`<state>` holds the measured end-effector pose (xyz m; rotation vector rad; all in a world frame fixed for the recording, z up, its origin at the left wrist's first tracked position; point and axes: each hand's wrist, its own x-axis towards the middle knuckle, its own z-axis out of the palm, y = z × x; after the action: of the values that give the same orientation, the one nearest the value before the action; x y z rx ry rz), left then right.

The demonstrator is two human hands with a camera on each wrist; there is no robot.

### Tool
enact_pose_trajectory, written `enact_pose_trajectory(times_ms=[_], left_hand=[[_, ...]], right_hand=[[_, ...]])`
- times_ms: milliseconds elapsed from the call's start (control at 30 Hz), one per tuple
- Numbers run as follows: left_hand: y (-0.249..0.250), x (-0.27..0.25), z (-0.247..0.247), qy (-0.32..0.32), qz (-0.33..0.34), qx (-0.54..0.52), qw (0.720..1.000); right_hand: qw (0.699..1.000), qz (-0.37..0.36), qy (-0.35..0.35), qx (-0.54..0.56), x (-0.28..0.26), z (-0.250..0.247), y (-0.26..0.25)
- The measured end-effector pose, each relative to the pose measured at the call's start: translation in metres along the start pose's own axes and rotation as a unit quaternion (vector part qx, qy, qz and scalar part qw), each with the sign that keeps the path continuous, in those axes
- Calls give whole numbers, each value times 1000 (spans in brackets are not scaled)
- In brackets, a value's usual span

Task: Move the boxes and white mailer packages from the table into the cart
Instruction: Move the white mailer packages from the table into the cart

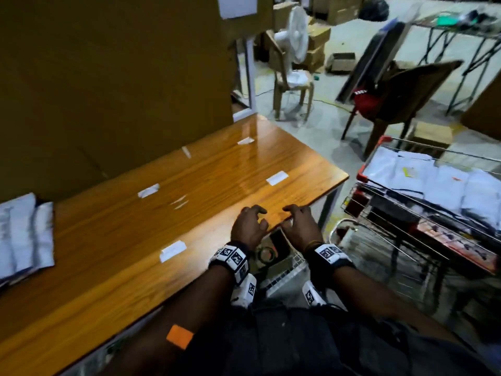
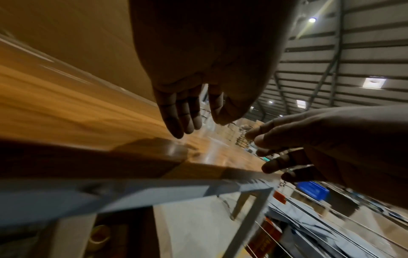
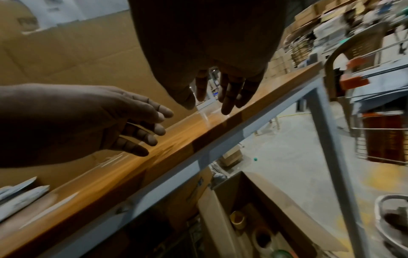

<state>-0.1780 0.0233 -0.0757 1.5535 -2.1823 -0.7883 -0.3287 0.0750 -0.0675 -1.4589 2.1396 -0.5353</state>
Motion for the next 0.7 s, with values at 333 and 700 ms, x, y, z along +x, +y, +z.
enact_pose_trajectory(times_ms=[333,700], left_hand=[[-125,-57,-103,111,-134,-23,984],[-264,-117,-225,250,-243,9,937]], right_hand=[[990,-117,-79,-5,-4,89,-135],[966,-211,-146,-32,-34,207,-300]])
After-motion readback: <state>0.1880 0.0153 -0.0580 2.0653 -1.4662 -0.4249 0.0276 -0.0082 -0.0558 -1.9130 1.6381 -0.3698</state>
